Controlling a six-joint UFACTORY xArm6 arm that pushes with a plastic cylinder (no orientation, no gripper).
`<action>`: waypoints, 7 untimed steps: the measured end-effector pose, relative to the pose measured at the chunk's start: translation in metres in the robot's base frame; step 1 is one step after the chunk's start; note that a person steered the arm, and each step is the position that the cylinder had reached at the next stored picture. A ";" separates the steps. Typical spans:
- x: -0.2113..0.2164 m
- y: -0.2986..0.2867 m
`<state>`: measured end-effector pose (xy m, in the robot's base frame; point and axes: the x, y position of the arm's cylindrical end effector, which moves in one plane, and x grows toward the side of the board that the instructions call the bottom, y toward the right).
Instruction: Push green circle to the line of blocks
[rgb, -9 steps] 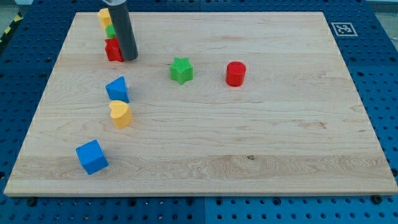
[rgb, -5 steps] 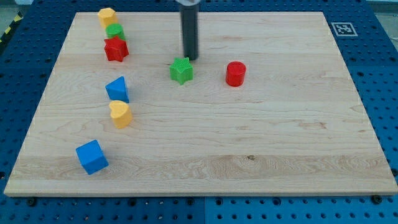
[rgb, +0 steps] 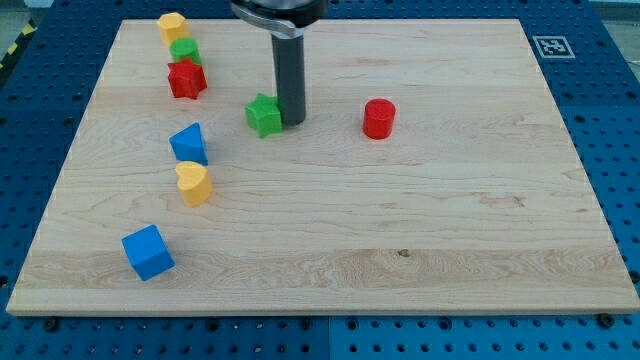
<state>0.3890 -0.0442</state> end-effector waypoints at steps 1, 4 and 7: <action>0.000 -0.005; 0.000 -0.014; -0.014 -0.070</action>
